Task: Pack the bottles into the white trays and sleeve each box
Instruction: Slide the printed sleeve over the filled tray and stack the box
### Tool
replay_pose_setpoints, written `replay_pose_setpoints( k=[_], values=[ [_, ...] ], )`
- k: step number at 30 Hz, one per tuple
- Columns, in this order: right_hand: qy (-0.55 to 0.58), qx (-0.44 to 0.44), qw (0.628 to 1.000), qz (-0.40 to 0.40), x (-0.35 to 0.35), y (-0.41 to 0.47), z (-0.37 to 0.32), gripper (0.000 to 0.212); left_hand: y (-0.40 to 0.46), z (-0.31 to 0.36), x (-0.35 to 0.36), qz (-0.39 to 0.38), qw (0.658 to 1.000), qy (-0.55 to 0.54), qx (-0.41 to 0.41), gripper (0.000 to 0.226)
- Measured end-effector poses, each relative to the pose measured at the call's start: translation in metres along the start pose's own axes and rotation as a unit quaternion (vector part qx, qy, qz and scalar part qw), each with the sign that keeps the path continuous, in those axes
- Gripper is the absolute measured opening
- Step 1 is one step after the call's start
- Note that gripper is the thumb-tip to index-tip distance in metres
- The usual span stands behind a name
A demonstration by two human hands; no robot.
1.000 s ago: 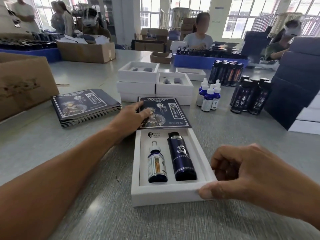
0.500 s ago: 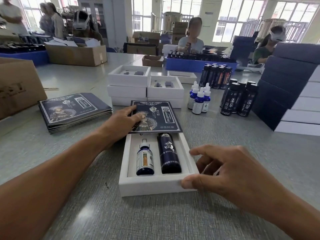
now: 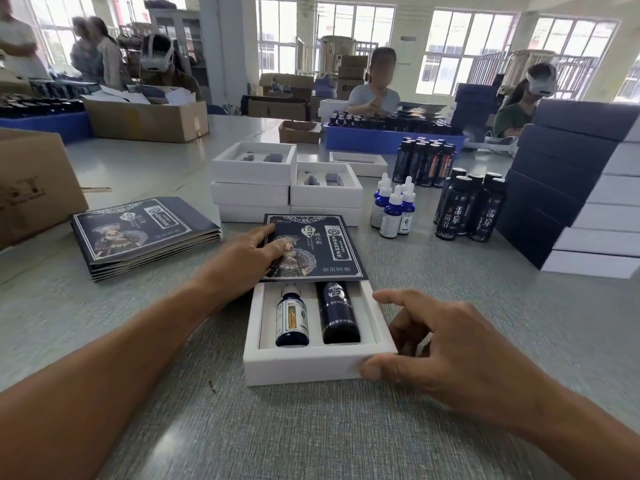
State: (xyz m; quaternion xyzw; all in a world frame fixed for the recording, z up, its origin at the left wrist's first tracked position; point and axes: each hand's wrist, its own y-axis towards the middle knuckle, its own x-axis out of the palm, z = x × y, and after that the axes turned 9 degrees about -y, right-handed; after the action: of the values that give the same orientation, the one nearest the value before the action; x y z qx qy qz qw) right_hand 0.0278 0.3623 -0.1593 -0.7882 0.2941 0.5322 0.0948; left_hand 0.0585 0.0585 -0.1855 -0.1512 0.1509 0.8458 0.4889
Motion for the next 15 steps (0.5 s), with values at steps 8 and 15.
replay_pose_setpoints(
  k=[8, 15],
  values=[
    [-0.024, 0.034, 0.999, -0.027, -0.006, -0.003, 0.002, 0.123, -0.004, 0.002, 0.009, -0.017, 0.999, 0.021, 0.022, 0.059],
    [0.011, 0.060, 0.995, -0.079, -0.008, -0.001, 0.004, 0.131, -0.006, 0.002, 0.012, -0.017, 0.999, 0.006, 0.032, 0.054]
  ],
)
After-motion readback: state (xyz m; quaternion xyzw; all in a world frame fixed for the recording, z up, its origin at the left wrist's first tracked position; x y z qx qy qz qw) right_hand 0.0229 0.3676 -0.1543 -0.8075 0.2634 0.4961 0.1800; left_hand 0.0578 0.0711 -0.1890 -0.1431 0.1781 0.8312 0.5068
